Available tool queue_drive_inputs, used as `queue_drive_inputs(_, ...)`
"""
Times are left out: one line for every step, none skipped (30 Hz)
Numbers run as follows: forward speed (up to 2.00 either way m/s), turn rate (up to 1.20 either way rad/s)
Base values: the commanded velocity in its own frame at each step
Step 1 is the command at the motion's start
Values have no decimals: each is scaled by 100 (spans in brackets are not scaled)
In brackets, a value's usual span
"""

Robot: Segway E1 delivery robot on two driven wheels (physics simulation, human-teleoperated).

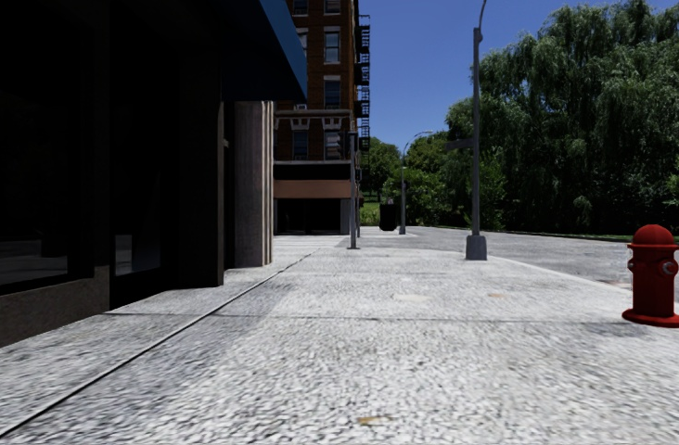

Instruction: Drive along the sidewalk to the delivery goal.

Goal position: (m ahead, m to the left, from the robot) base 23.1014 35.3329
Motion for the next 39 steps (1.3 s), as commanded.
queue_drive_inputs(200, 0)
queue_drive_inputs(200, 0)
queue_drive_inputs(200, 0)
queue_drive_inputs(200, 0)
queue_drive_inputs(200, 0)
queue_drive_inputs(200, 0)
queue_drive_inputs(200, 0)
queue_drive_inputs(200, 0)
queue_drive_inputs(200, 0)
queue_drive_inputs(200, 0)
queue_drive_inputs(200, 0)
queue_drive_inputs(200, 0)
queue_drive_inputs(200, 0)
queue_drive_inputs(200, 0)
queue_drive_inputs(200, 0)
queue_drive_inputs(200, 0)
queue_drive_inputs(200, 0)
queue_drive_inputs(200, 0)
queue_drive_inputs(200, 0)
queue_drive_inputs(200, 0)
queue_drive_inputs(200, 0)
queue_drive_inputs(200, 0)
queue_drive_inputs(200, 0)
queue_drive_inputs(200, 0)
queue_drive_inputs(200, 0)
queue_drive_inputs(200, 0)
queue_drive_inputs(200, 0)
queue_drive_inputs(200, 0)
queue_drive_inputs(200, 0)
queue_drive_inputs(200, 0)
queue_drive_inputs(200, 0)
queue_drive_inputs(200, 0)
queue_drive_inputs(200, 0)
queue_drive_inputs(200, 0)
queue_drive_inputs(200, 0)
queue_drive_inputs(200, 0)
queue_drive_inputs(200, 0)
queue_drive_inputs(200, 0)
queue_drive_inputs(200, 0)
